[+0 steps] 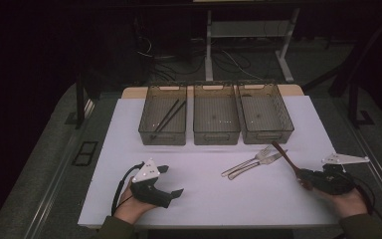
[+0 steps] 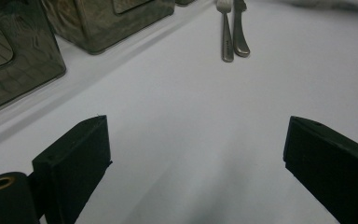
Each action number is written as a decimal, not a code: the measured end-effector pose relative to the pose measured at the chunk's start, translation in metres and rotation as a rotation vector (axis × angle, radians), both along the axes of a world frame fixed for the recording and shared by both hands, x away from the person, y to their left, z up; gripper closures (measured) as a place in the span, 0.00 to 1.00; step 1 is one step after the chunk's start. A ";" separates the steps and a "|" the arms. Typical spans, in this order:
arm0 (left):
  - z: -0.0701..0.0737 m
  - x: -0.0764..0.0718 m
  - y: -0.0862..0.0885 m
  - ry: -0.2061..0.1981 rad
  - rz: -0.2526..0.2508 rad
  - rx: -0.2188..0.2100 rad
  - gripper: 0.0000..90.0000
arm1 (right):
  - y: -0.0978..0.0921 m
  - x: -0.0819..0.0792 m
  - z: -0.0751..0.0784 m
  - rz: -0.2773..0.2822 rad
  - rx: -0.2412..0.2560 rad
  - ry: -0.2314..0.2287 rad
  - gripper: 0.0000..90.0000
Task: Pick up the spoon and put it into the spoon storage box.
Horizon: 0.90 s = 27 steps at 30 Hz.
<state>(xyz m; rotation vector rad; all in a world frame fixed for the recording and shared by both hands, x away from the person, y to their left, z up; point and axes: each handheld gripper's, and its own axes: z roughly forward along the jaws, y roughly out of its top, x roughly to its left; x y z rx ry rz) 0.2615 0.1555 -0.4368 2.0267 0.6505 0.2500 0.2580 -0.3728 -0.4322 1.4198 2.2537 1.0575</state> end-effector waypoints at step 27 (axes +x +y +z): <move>0.000 0.003 0.001 0.017 0.027 0.001 0.00 | 0.018 0.006 0.025 0.167 0.064 -0.098 0.89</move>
